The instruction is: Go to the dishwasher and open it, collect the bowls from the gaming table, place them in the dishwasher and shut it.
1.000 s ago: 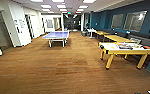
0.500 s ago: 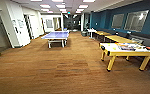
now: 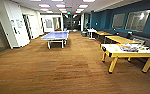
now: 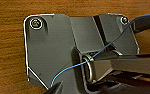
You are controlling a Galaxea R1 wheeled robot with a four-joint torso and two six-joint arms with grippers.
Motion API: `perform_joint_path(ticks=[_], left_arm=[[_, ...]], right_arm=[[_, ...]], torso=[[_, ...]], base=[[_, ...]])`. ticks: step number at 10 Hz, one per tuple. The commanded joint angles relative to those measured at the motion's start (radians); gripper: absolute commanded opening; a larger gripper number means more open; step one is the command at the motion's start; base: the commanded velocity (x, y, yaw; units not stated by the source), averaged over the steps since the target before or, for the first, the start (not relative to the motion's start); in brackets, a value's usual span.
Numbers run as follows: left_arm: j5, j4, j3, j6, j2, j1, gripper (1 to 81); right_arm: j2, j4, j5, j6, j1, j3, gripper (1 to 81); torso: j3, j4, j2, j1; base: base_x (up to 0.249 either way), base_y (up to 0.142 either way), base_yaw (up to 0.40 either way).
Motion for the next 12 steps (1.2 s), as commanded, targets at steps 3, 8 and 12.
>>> perform_joint_path(ticks=[3, 8, 12], left_arm=[[0.049, -0.005, 0.001, -0.005, -0.005, -0.038, 81.1], [0.055, -0.027, -0.008, -0.005, -0.005, -0.040, 81.1], [0.055, -0.021, -0.008, -0.003, -0.001, -0.040, 81.1]], right_arm=[[0.015, -0.002, -0.063, 0.001, 0.042, -0.036, 81.1], [0.025, -0.005, -0.063, -0.001, 0.038, -0.039, 81.1], [0.025, -0.005, -0.063, -0.002, 0.038, -0.041, 81.1]], torso=[[0.000, 0.000, 0.000, 0.000], [0.000, 0.000, 0.000, 0.000], [0.000, 0.000, 0.000, 0.000]], base=[[0.198, 0.000, 0.000], [0.196, 0.000, 0.000], [0.205, 0.000, 0.000]])
